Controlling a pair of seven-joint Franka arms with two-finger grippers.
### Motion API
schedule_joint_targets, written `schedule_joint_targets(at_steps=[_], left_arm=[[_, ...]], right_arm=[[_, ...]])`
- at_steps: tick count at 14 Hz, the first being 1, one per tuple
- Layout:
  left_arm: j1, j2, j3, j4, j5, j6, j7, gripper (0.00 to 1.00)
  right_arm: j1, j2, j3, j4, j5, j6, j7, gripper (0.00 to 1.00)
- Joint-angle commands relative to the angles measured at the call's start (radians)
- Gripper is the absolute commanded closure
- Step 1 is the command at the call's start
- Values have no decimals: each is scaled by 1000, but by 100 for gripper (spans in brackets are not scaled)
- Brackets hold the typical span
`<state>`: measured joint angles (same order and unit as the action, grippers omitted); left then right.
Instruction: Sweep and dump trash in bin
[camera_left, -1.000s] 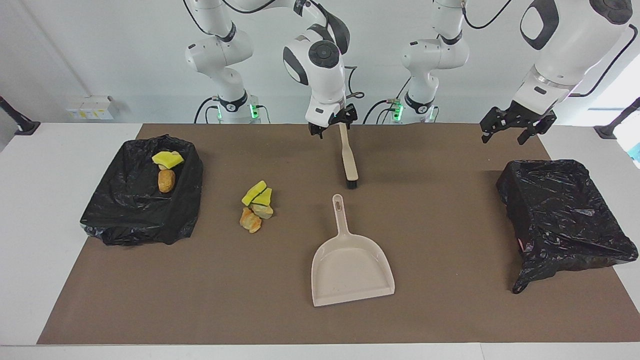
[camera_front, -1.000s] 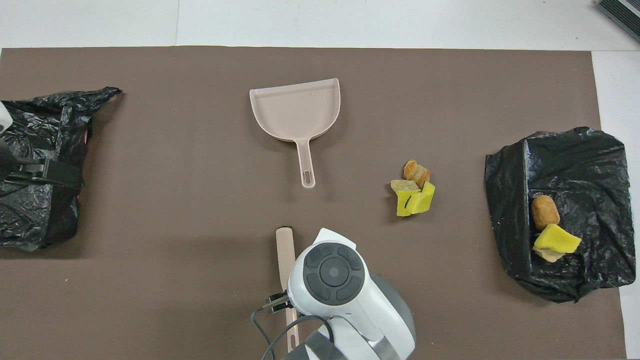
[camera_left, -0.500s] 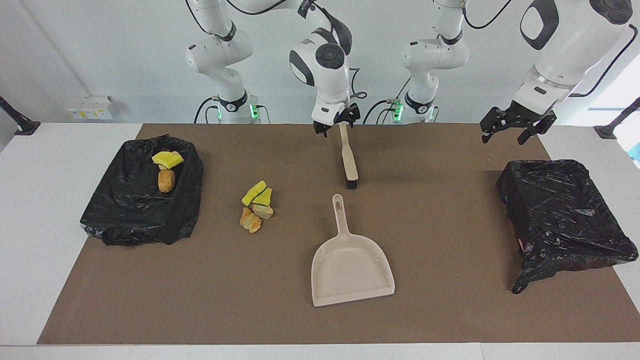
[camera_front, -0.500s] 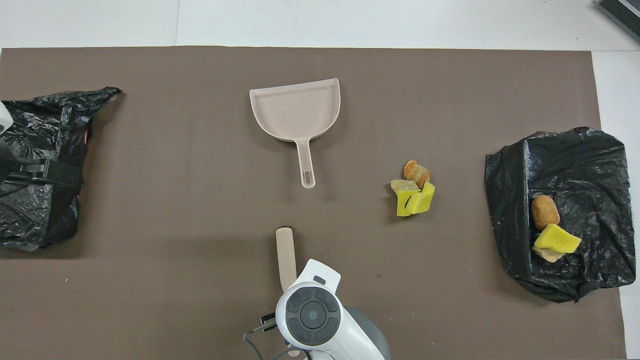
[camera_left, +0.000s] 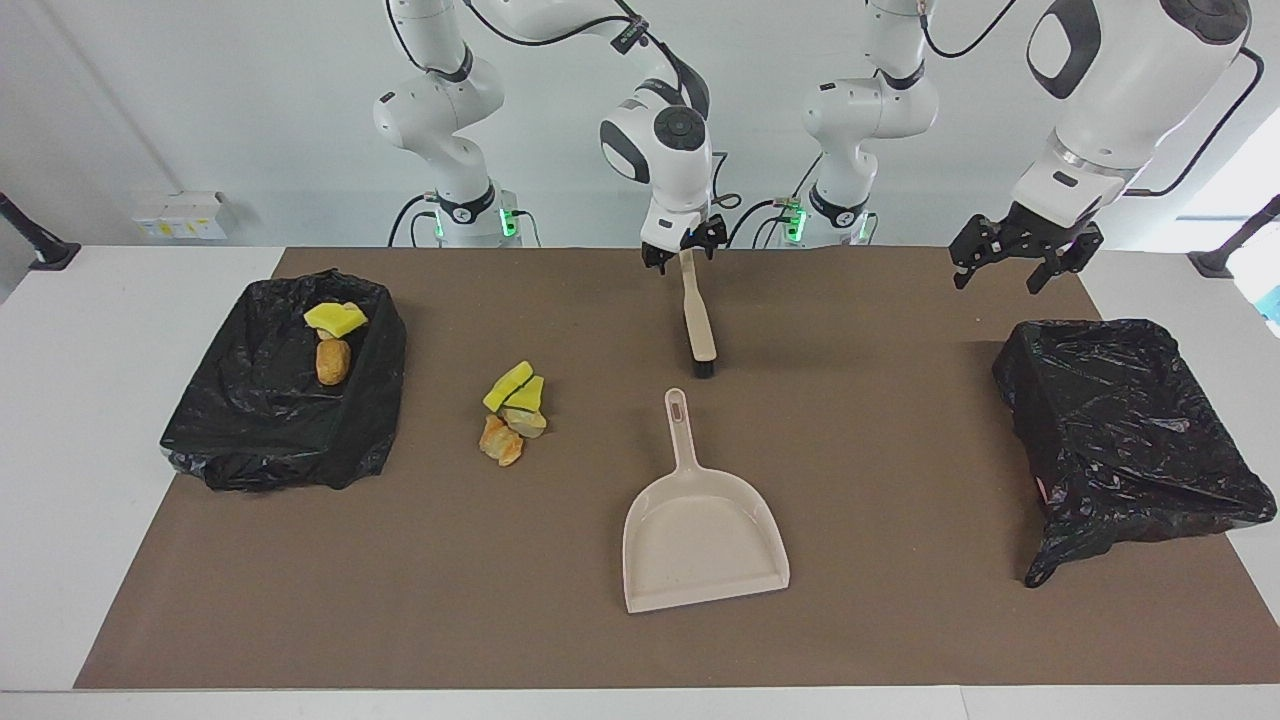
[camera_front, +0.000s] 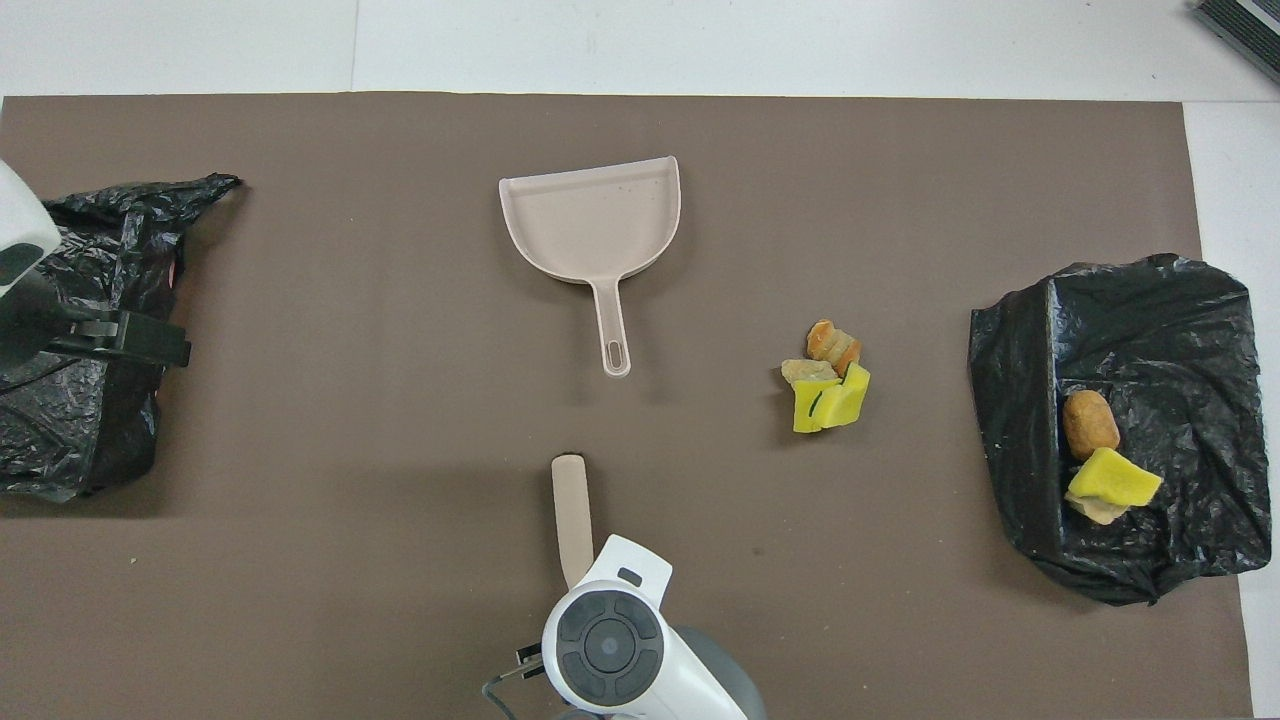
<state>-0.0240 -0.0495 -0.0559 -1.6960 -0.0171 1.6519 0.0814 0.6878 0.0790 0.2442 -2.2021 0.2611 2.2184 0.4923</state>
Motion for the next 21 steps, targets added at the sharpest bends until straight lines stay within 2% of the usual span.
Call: schedule_joint_targets(at_steps=[1, 3, 5, 8, 9, 10, 14, 16, 18, 21], left_arm=[[-57, 13, 4, -25, 16, 48, 3, 0], [-67, 17, 4, -25, 16, 74, 5, 0], [-77, 36, 4, -27, 16, 98, 5, 0], [-114, 74, 4, -27, 16, 146, 0, 0], [-117, 89, 4, -25, 16, 161, 0, 0], [-146, 105, 4, -25, 16, 183, -5, 0], [-217, 157, 4, -28, 16, 279, -150, 0], [-243, 180, 5, -27, 25, 284, -152, 0], [-292, 239, 5, -11, 57, 322, -193, 0], [-373, 296, 5, -7, 77, 391, -245, 0]], right_arm=[[6, 1, -2, -13, 24, 47, 25, 27], [27, 11, -2, -13, 24, 50, 34, 29], [27, 12, -3, -13, 24, 53, 34, 37], [29, 12, -3, -14, 24, 52, 34, 39], [29, 12, -3, -14, 21, 52, 32, 62], [29, 12, -3, -14, 11, 47, 32, 99], [30, 12, -5, -7, 0, 30, 32, 100], [18, 1, -9, 18, -29, -60, 34, 100], [-3, -51, -13, 35, -36, -140, 38, 100], [-97, -174, -13, 32, -65, -319, 20, 100]])
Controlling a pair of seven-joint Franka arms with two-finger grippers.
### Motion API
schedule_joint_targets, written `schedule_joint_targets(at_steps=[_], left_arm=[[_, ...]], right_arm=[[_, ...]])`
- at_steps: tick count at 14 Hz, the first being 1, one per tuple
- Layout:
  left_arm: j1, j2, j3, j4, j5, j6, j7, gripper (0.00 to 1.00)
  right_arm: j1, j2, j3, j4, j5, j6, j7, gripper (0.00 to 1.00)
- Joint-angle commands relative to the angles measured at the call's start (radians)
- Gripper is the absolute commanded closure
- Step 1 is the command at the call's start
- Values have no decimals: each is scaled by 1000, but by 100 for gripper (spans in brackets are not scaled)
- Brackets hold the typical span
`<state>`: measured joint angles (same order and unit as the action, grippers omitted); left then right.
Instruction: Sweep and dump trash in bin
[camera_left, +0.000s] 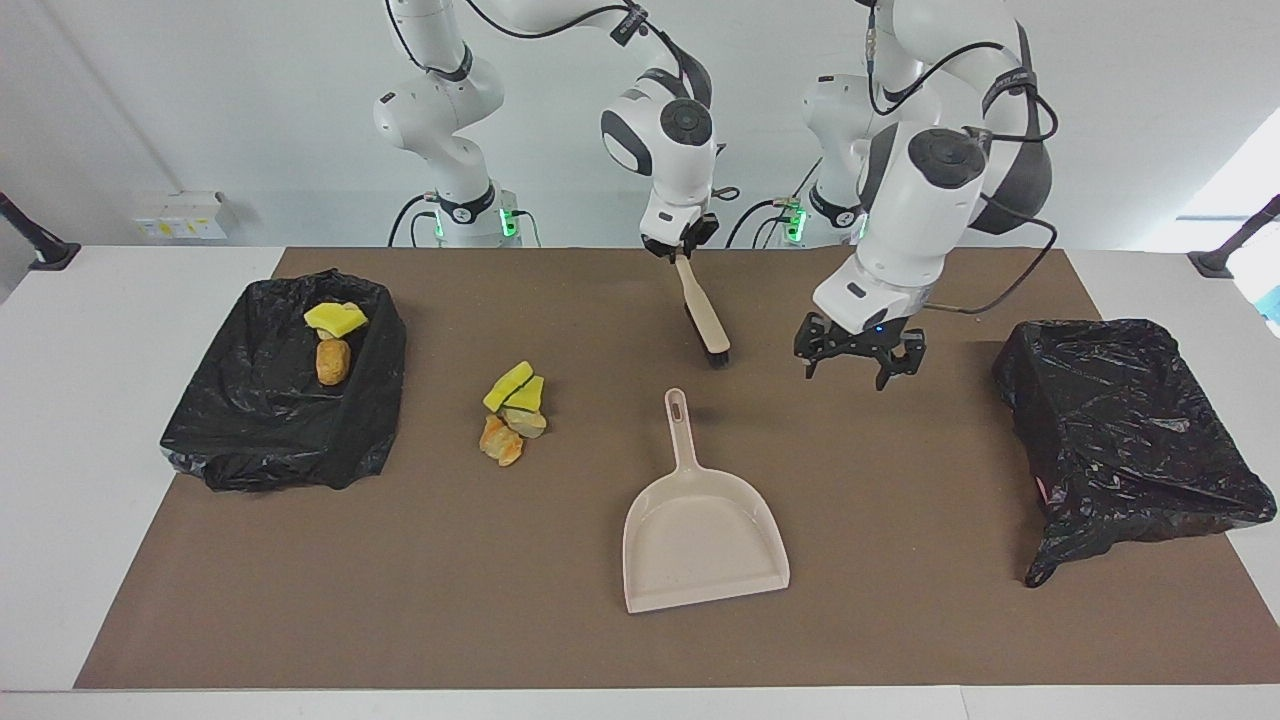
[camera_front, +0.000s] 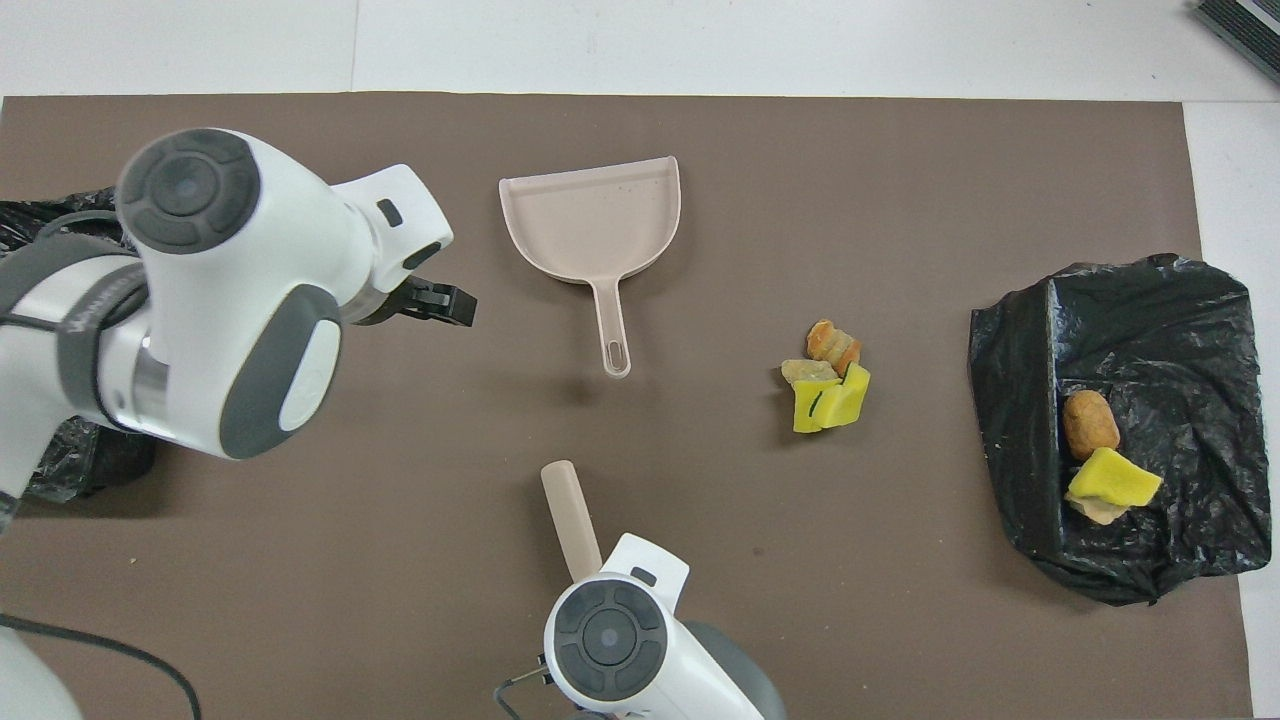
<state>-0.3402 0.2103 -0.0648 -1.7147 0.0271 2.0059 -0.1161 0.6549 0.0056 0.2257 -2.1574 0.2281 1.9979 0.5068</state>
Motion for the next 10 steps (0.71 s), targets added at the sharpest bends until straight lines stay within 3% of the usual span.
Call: schedule_joint_targets(at_steps=[1, 3, 7, 10], left_arm=[[-91, 62, 14, 17, 34, 42, -84, 0], [-147, 125, 16, 41, 37, 51, -179, 0], [-221, 181, 20, 76, 57, 126, -386, 0], [-275, 377, 25, 298, 138, 62, -493, 0]], right_arm=[[-111, -143, 6, -13, -32, -163, -22, 100], [-214, -208, 6, -13, -32, -267, -103, 100], [-461, -298, 4, -13, -38, -382, -386, 100], [-618, -299, 7, -15, -142, -369, -531, 100]])
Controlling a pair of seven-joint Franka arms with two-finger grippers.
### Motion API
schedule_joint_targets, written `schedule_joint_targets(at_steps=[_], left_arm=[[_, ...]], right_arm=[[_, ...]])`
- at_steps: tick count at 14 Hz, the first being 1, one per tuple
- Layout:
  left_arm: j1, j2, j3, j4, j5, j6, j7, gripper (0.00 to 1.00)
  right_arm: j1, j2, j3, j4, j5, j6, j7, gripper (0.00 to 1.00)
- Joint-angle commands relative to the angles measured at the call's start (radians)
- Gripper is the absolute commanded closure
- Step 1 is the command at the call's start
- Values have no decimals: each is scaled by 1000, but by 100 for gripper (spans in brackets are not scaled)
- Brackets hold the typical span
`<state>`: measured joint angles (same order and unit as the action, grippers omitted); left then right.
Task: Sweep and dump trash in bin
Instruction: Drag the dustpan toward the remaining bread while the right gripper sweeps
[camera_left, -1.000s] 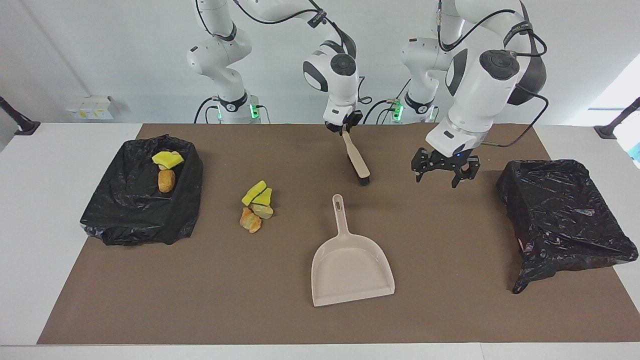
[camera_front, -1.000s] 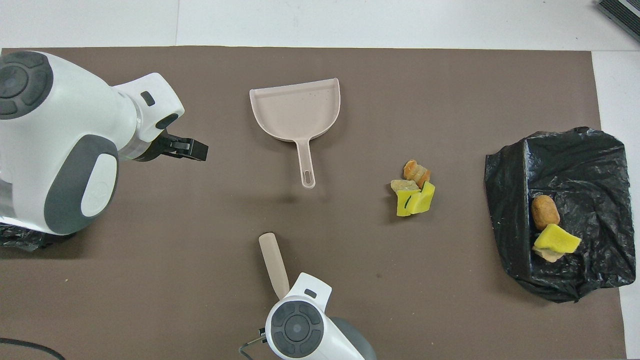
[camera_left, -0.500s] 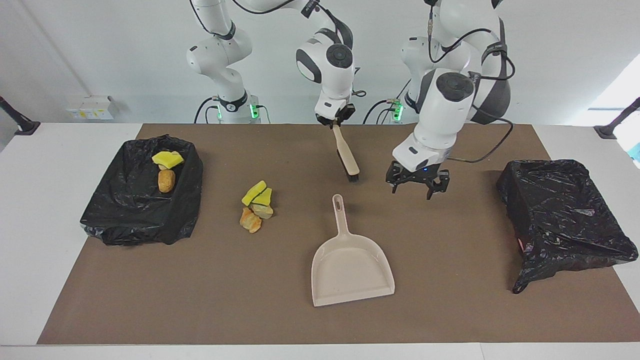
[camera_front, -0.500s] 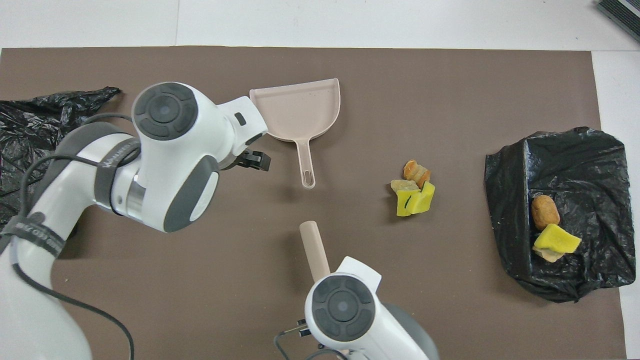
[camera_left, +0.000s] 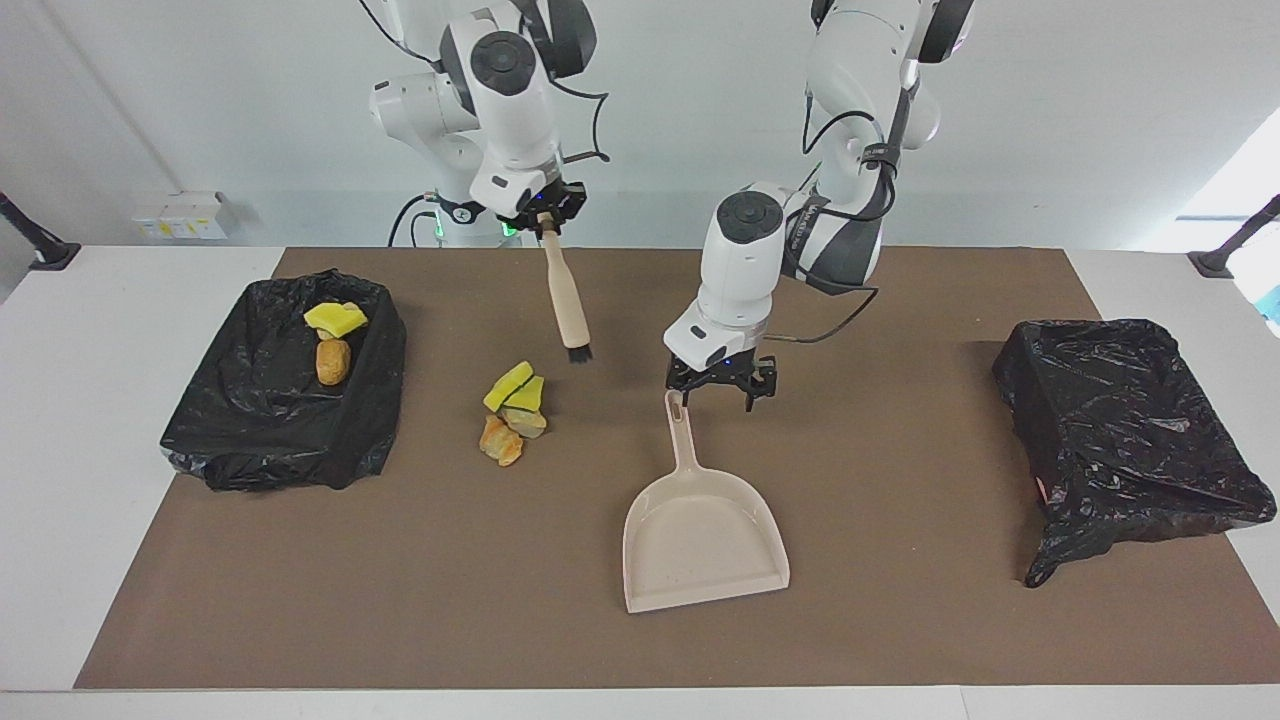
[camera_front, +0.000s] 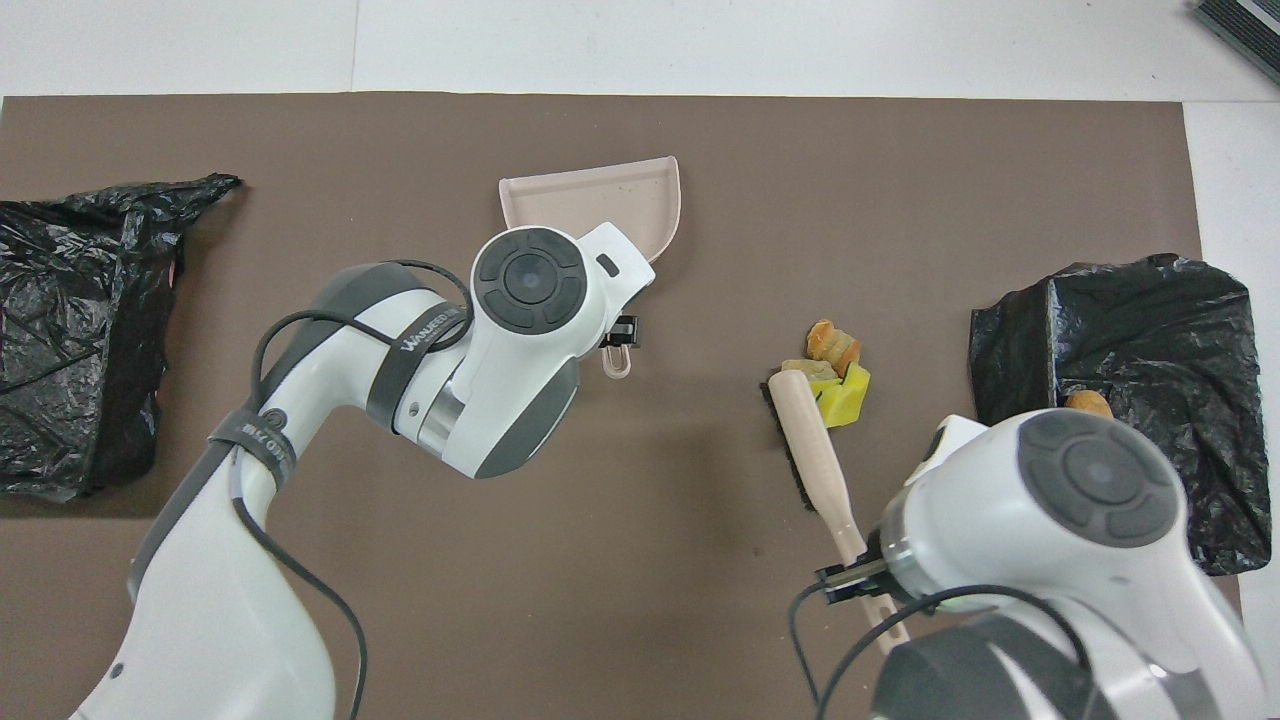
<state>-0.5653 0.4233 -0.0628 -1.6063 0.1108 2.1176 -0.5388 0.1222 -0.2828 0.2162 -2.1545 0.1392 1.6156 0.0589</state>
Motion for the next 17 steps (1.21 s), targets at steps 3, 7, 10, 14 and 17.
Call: schedule_joint_targets(at_steps=[3, 7, 10, 14, 17], left_arm=[[-45, 175, 23, 213, 56, -71, -72, 0], [-39, 172, 23, 207, -55, -70, -87, 47], [-33, 154, 23, 203, -65, -84, -82, 100], [-5, 112, 24, 200, -60, -158, -49, 100], [42, 37, 24, 169, -62, -243, 162, 100]], right_arm=[[-186, 45, 17, -22, -180, 124, -203, 100], [-225, 195, 17, -22, -329, 292, -179, 100], [-214, 231, 23, -37, -334, 306, -64, 100], [-181, 240, 26, -44, -258, 308, 22, 100], [-126, 260, 28, -56, -221, 303, 56, 100]])
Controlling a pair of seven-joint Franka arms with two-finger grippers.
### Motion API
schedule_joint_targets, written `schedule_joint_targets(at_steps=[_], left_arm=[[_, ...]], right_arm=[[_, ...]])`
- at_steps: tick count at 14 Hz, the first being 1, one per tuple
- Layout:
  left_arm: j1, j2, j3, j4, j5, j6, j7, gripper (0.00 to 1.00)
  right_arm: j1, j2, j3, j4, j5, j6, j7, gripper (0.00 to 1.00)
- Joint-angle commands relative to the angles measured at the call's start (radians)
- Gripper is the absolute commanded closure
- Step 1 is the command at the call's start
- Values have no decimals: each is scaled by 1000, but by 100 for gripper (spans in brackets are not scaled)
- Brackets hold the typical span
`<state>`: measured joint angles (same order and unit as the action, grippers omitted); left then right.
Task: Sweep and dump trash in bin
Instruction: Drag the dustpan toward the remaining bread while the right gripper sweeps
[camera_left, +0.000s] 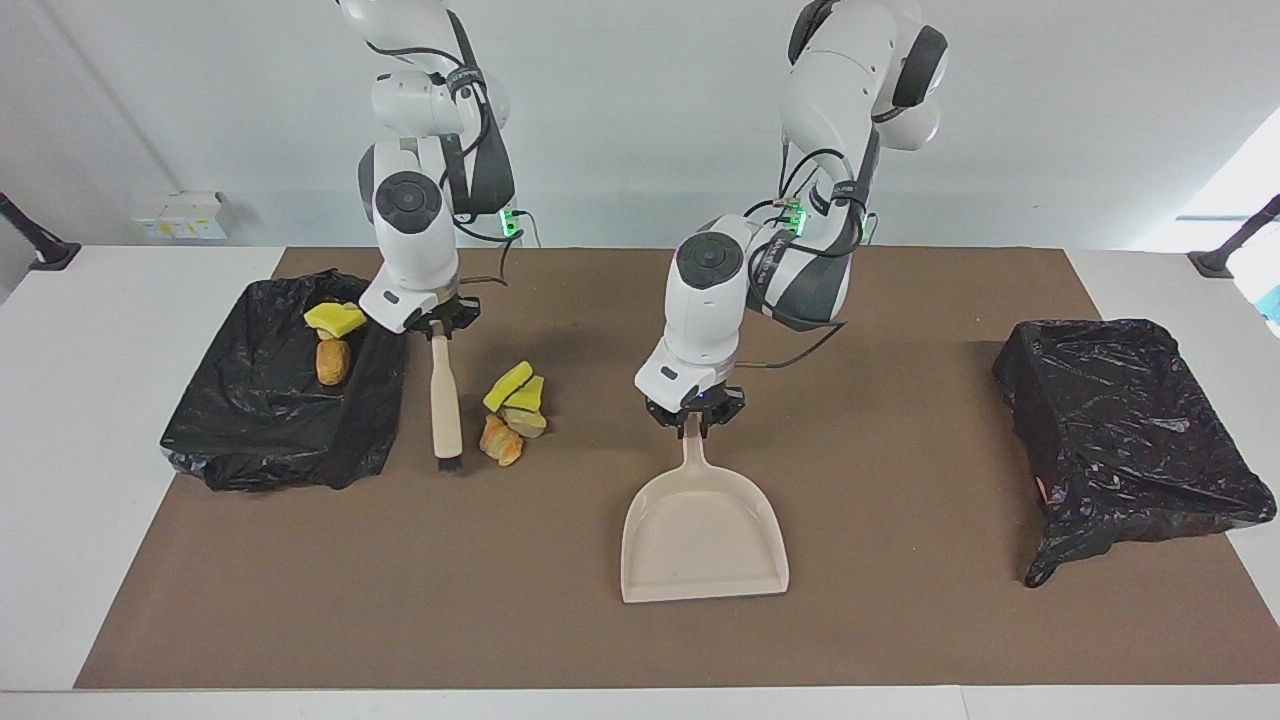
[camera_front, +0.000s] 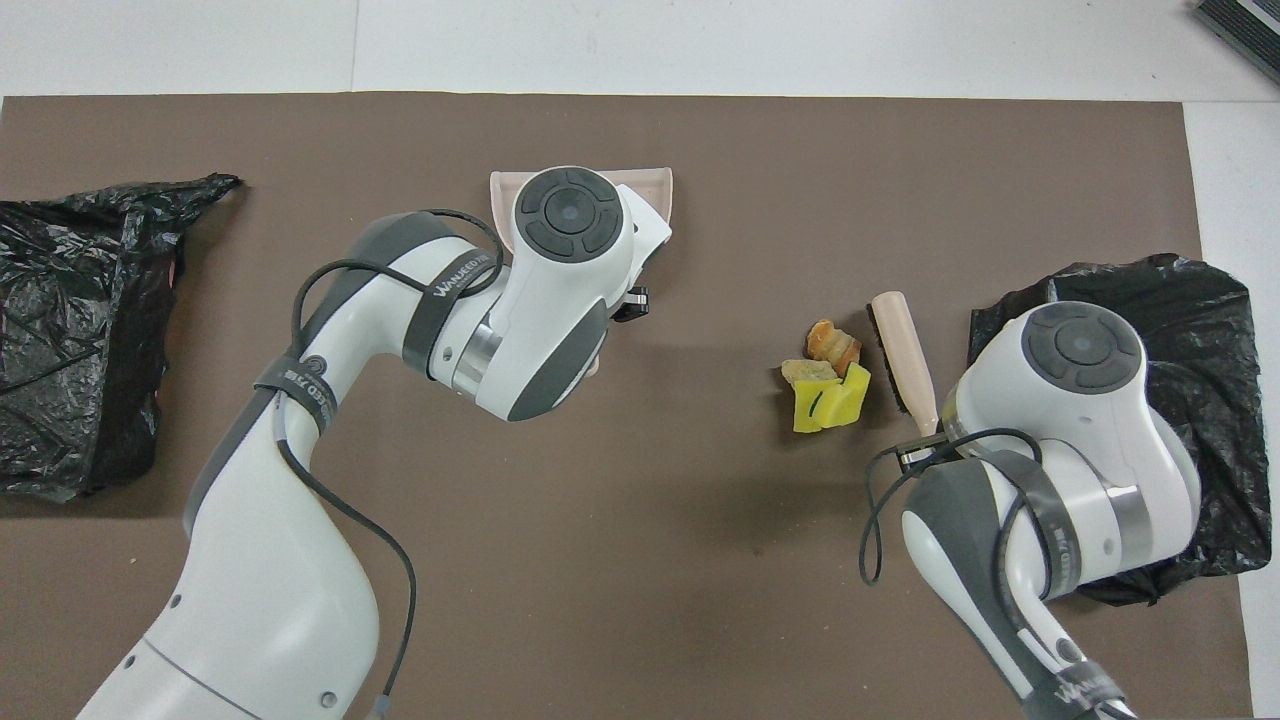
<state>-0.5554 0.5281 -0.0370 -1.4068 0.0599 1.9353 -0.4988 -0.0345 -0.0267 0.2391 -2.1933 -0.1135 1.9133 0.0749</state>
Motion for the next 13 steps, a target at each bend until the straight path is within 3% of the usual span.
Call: schedule_joint_targets(at_steps=[1, 5, 8, 10, 13], left_arm=[[47, -88, -1, -44, -12, -87, 210, 100], [72, -117, -1, -69, -11, -189, 645, 100], [92, -148, -1, -135, -6, -180, 872, 100], [78, -195, -3, -225, 81, -153, 986, 100], [42, -252, -4, -329, 95, -99, 1149, 100]], right_arm=[[47, 2, 5, -14, 43, -2, 60, 100], [116, 5, 3, 6, 63, -8, 213, 100], [108, -15, -3, 61, 58, -98, 279, 100], [72, -79, -6, 53, 57, -171, 289, 100], [51, -157, -4, -37, 55, -189, 304, 100]])
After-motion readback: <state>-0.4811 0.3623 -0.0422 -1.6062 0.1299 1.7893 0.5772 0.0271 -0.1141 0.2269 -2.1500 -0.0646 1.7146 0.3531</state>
